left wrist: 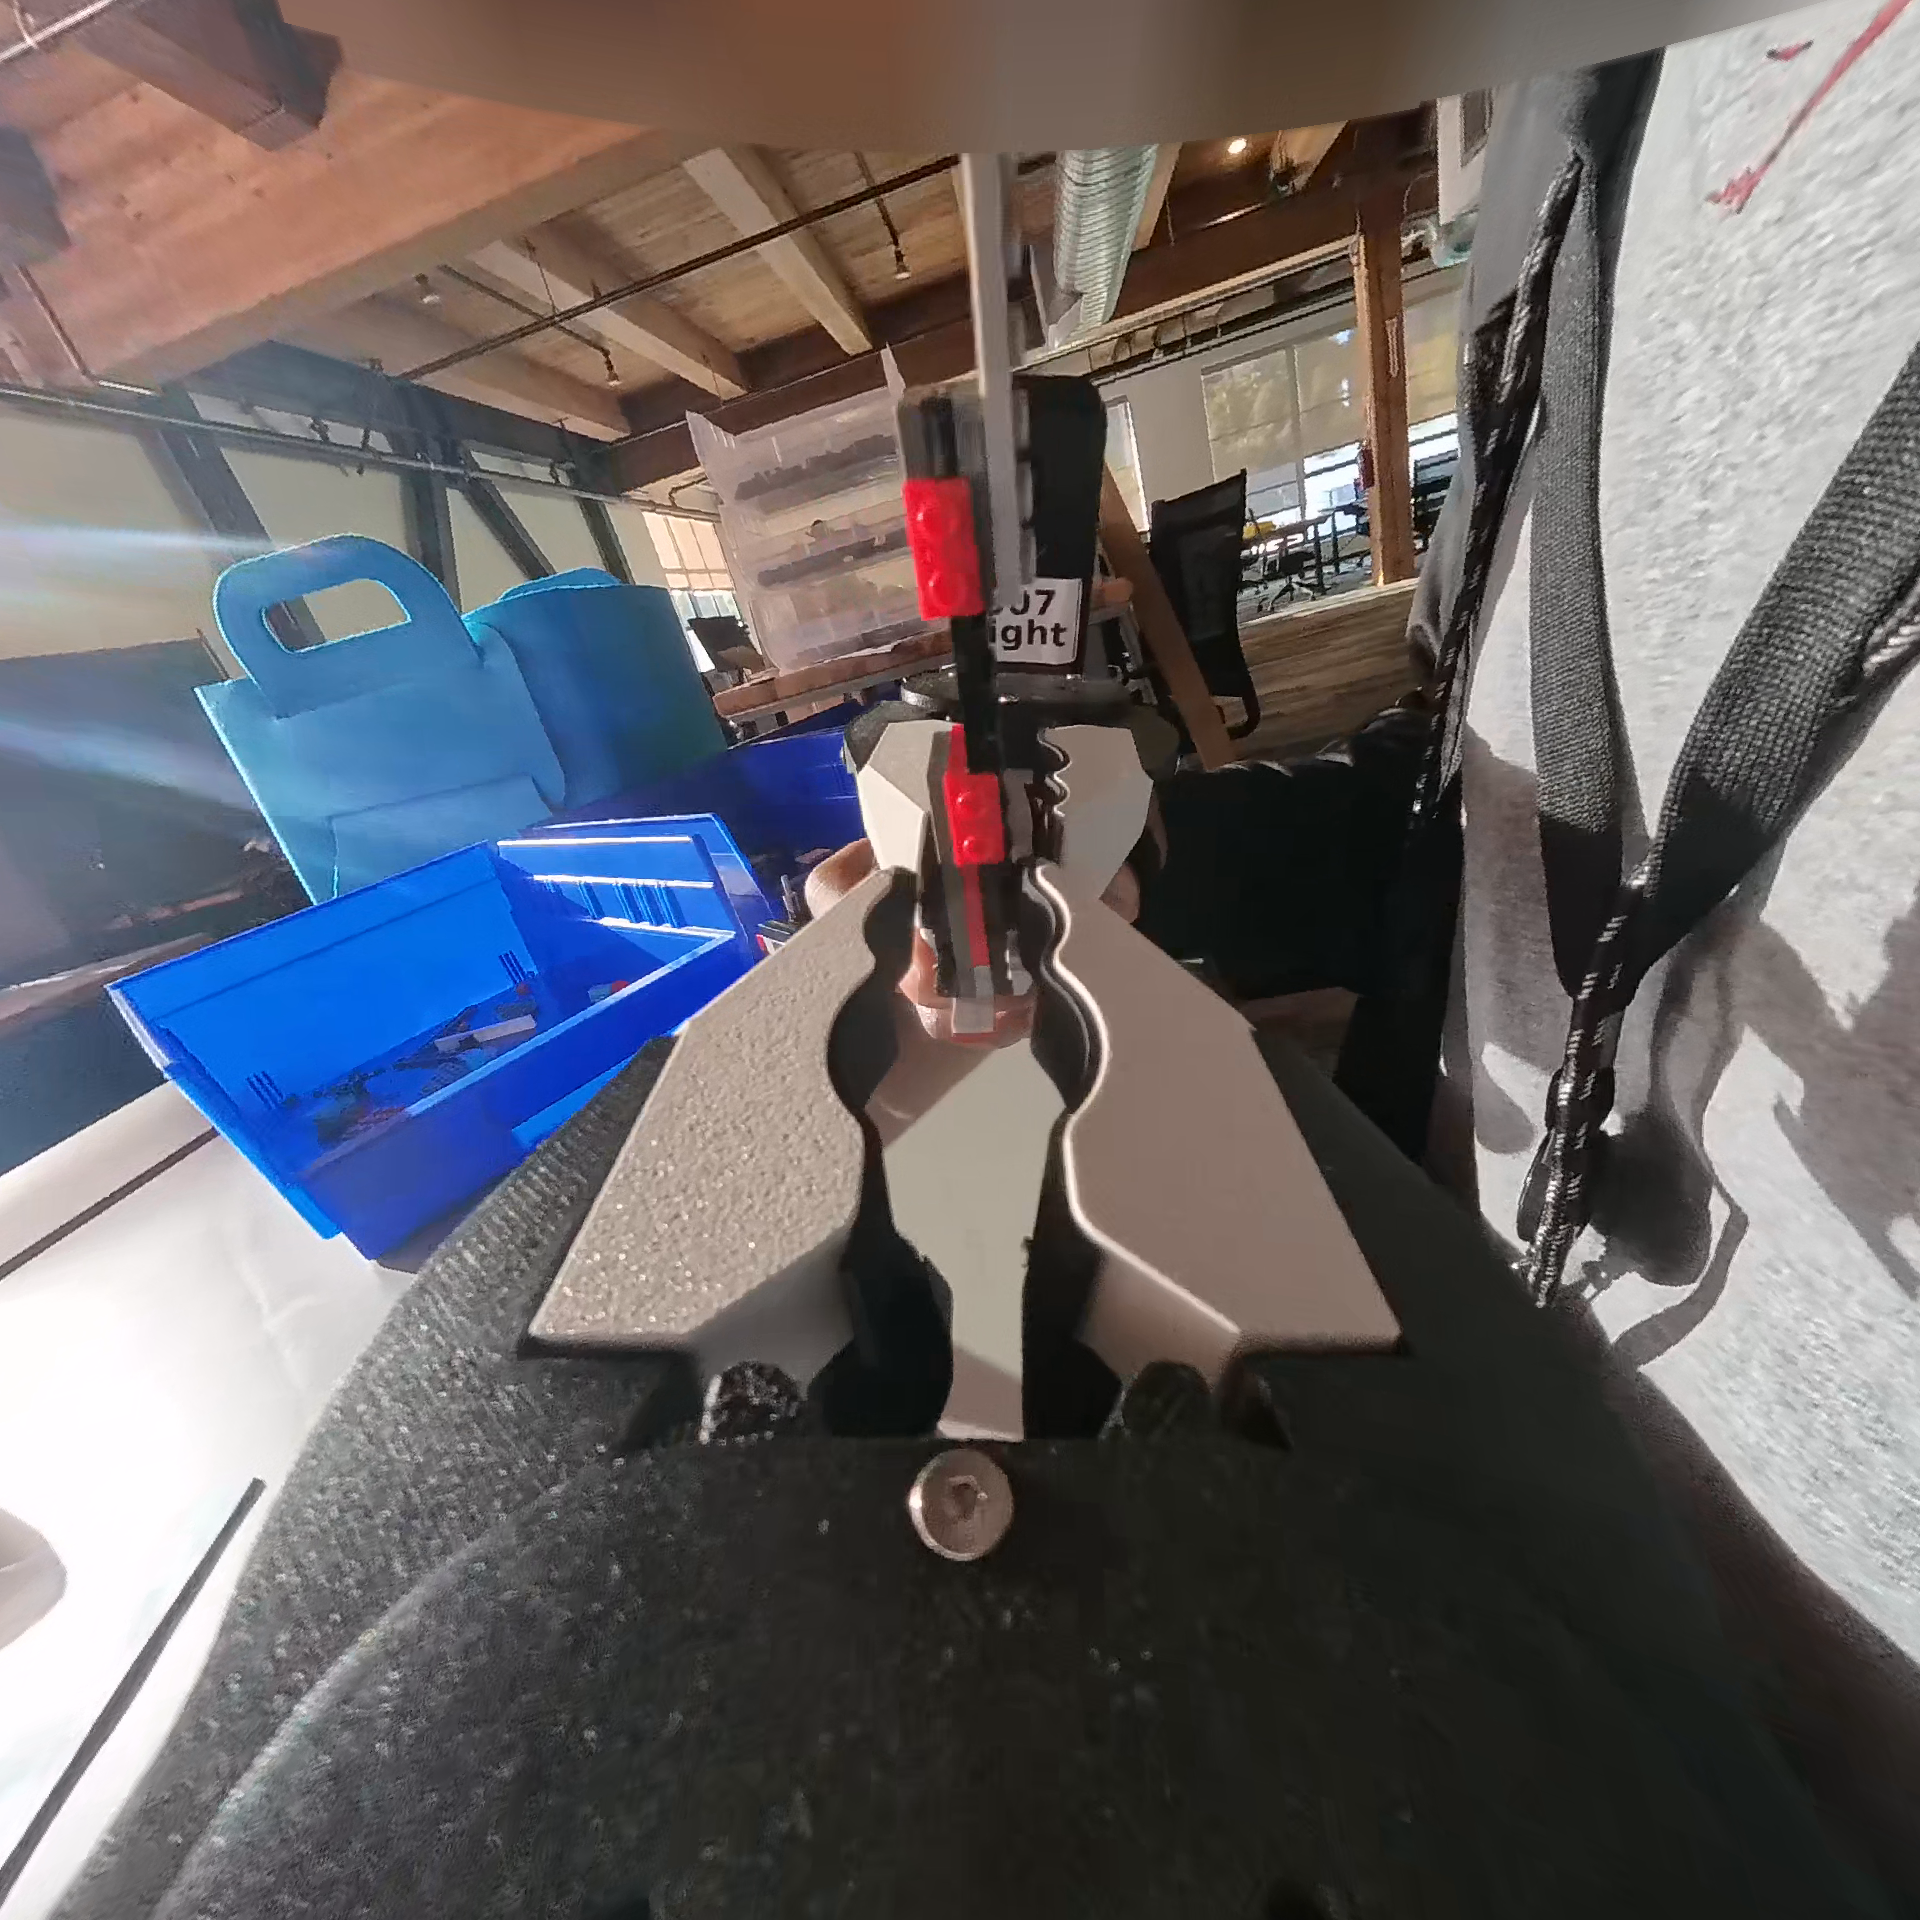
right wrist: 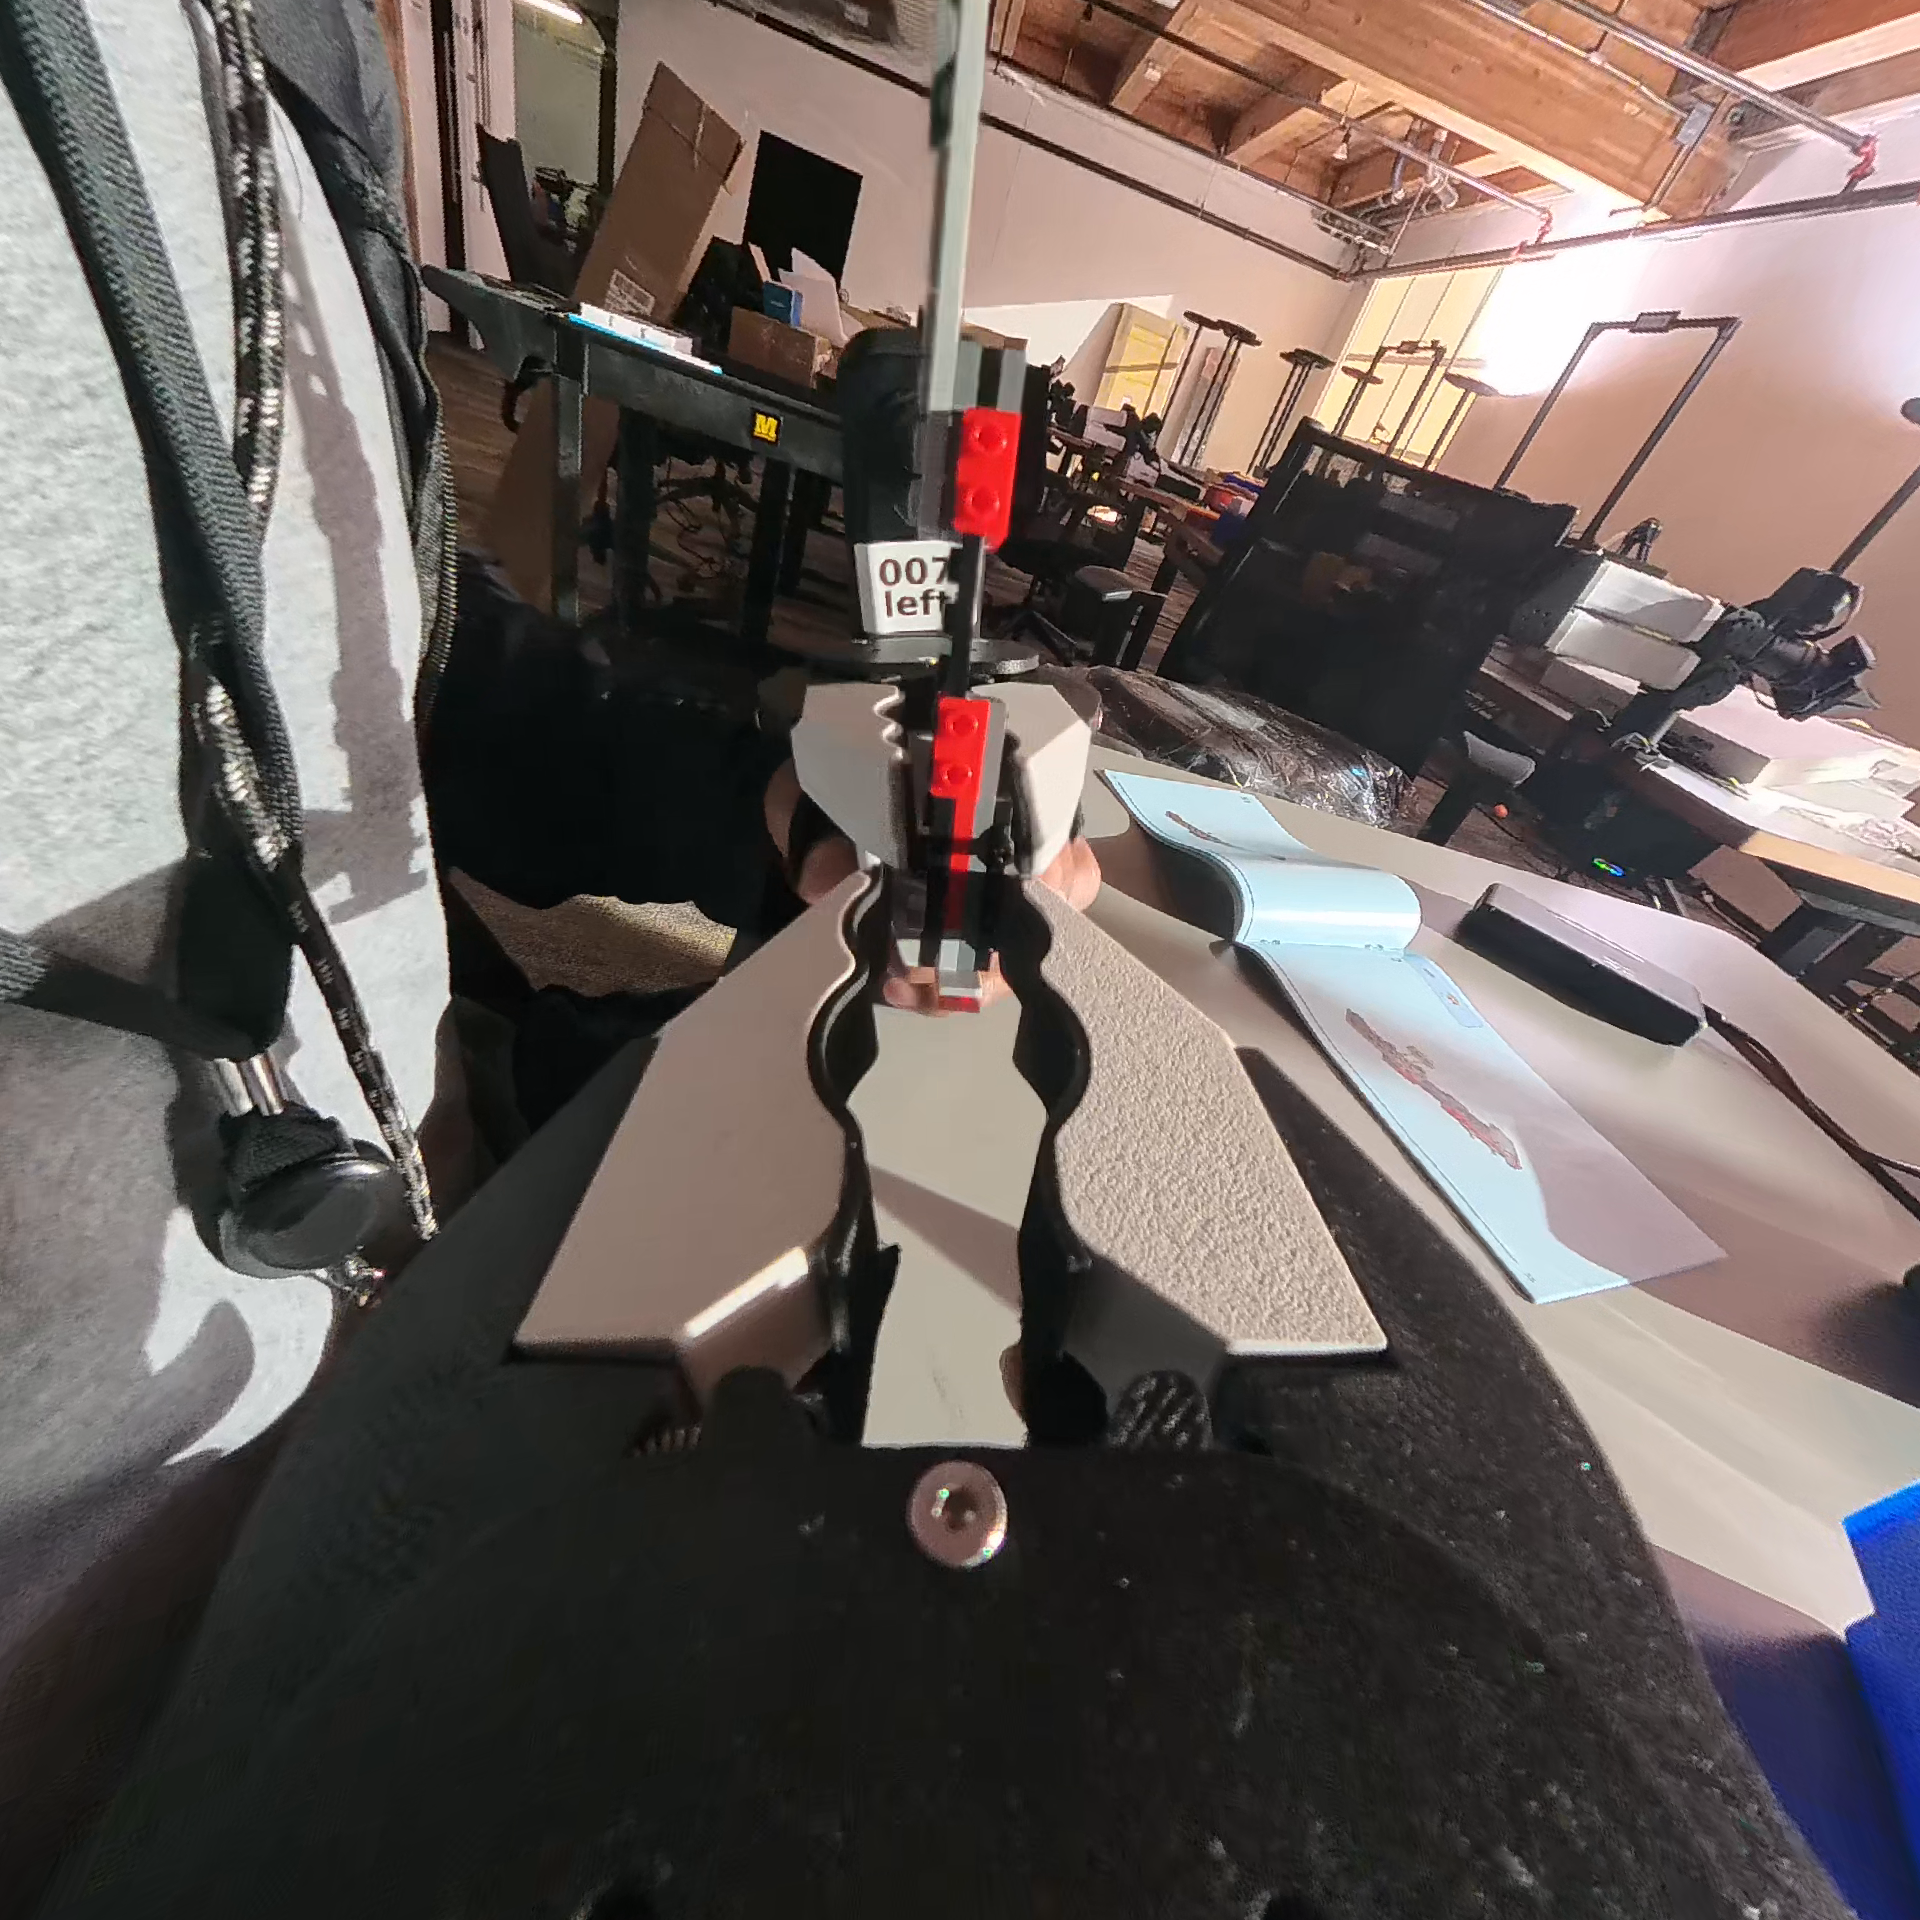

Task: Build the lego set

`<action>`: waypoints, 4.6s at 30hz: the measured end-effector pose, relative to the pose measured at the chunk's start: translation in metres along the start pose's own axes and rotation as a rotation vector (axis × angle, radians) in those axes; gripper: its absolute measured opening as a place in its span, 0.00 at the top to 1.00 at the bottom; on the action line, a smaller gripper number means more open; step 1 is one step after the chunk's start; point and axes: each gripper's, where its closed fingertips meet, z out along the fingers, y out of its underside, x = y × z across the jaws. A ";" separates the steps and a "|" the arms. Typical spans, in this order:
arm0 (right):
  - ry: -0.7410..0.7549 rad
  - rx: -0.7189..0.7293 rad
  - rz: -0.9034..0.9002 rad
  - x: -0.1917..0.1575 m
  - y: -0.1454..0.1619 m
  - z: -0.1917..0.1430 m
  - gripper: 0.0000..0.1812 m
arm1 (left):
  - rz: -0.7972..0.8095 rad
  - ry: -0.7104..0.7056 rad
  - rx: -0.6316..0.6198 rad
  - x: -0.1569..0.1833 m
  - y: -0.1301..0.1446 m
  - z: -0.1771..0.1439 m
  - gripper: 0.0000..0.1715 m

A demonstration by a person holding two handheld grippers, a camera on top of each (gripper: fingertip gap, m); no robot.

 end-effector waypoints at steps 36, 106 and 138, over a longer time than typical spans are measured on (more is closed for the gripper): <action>0.029 -0.001 0.071 0.007 0.005 -0.004 0.81 | 0.029 -0.034 0.025 -0.005 -0.004 -0.008 0.90; 0.451 -0.391 -0.742 0.053 0.056 0.009 0.74 | -1.597 -0.512 0.287 -0.065 0.057 -0.015 0.89; 0.340 0.062 0.077 0.065 0.018 -0.016 0.87 | 0.114 -0.150 -0.430 -0.058 0.037 0.003 0.73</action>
